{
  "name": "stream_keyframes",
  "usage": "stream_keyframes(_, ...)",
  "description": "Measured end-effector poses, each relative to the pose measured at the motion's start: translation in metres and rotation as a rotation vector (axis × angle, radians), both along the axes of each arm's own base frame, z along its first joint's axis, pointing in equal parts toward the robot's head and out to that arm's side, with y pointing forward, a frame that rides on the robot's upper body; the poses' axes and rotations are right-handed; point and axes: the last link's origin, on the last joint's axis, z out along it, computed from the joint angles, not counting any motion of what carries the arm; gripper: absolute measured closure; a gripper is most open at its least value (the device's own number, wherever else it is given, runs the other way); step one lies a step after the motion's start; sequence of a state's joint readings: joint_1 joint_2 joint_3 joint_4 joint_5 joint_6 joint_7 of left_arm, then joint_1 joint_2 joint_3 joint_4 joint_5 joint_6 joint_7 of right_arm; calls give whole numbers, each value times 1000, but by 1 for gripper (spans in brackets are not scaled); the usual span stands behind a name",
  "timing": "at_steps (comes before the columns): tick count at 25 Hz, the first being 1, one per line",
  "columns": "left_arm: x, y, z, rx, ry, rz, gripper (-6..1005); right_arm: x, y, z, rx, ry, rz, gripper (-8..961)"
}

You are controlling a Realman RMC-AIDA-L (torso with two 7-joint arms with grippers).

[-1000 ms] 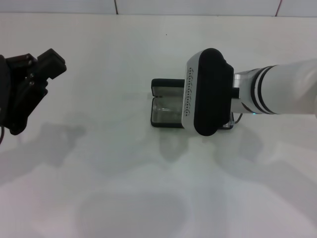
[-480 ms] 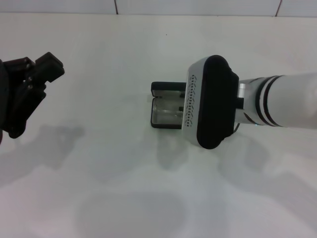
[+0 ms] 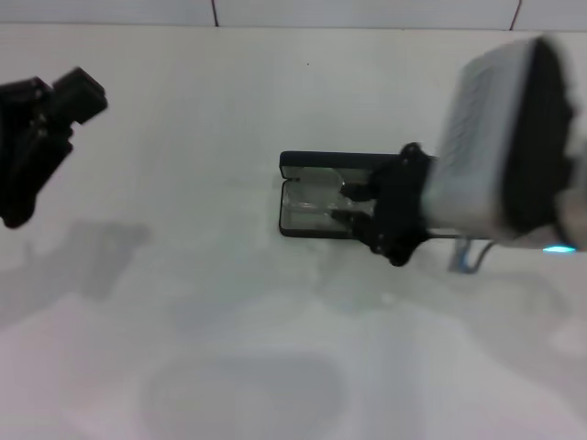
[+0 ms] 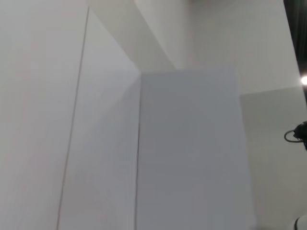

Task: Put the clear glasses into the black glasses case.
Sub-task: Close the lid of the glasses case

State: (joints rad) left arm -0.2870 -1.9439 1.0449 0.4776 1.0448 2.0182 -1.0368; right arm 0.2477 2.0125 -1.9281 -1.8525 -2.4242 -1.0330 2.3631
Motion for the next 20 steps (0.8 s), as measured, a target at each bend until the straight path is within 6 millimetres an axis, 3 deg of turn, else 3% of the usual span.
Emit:
stream_keyframes(3, 2, 12, 4, 3, 25, 18, 945, 6, -8, 33, -88, 179, -92, 737)
stream_keyframes(7, 24, 53, -10, -75, 147, 33, 943, 37, -15, 91, -112, 352, -181, 737)
stream_keyframes(12, 55, 106, -38, -200, 352, 88, 925, 106, -45, 153, -167, 548, -183, 738)
stream_keyframes(15, 73, 127, -60, -230, 470, 102, 890, 146, -59, 176, -103, 671, -237, 738)
stream_keyframes(20, 92, 142, -106, -244, 651, 114, 768, 197, -82, 187, 17, 786, -319, 738)
